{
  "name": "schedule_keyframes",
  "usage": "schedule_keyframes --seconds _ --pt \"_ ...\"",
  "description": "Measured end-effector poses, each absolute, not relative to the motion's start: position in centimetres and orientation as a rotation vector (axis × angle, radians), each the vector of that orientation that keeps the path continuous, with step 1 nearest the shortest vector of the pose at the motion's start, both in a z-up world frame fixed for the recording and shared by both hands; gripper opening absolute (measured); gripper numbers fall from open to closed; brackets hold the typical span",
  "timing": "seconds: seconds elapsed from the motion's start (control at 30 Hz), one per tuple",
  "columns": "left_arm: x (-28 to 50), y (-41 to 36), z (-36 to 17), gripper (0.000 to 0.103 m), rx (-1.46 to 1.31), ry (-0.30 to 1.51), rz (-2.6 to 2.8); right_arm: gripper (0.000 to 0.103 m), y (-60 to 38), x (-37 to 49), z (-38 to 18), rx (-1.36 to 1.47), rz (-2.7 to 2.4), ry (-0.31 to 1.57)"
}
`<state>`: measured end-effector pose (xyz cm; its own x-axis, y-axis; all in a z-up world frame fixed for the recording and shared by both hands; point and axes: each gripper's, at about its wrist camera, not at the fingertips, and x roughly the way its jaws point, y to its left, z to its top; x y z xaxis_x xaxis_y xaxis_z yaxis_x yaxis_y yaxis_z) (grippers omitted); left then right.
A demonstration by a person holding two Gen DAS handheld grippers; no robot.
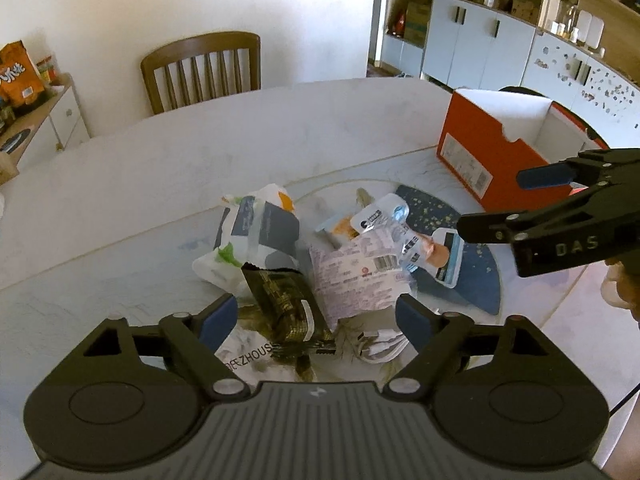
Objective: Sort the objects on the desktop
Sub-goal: 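Grasp the dark snack packet with the left gripper while the right gripper grasps the white sausage pouch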
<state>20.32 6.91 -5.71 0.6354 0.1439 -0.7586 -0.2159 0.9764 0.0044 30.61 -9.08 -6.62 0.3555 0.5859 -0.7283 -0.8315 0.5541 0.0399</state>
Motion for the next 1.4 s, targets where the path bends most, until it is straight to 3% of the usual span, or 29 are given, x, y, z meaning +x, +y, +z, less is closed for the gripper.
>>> schedule_keyframes --seconds 0.1,0.7,1.17,1.33,1.4 --pt "20.6 7.0 -6.0 0.101 -0.103 0.856 0.201 0.096 -8.7 31.2 -8.0 -0.393 0.951 0.786" --pt "22.1 8.2 -8.1 0.102 -0.145 0.91 0.226 0.093 -5.7 32.6 -13.0 -0.619 1.099 0.804" --pt "22.6 8.8 -9.1 0.102 -0.129 0.908 0.264 0.094 -4.9 33.9 -14.3 -0.526 1.122 0.878" --pt "22.8 8.8 -9.1 0.096 -0.111 0.902 0.268 0.095 -5.0 34.0 -14.3 -0.525 1.12 0.879" --pt "22.8 8.8 -9.2 0.081 -0.116 0.904 0.264 0.095 -5.0 34.0 -14.2 -0.522 1.114 0.877"
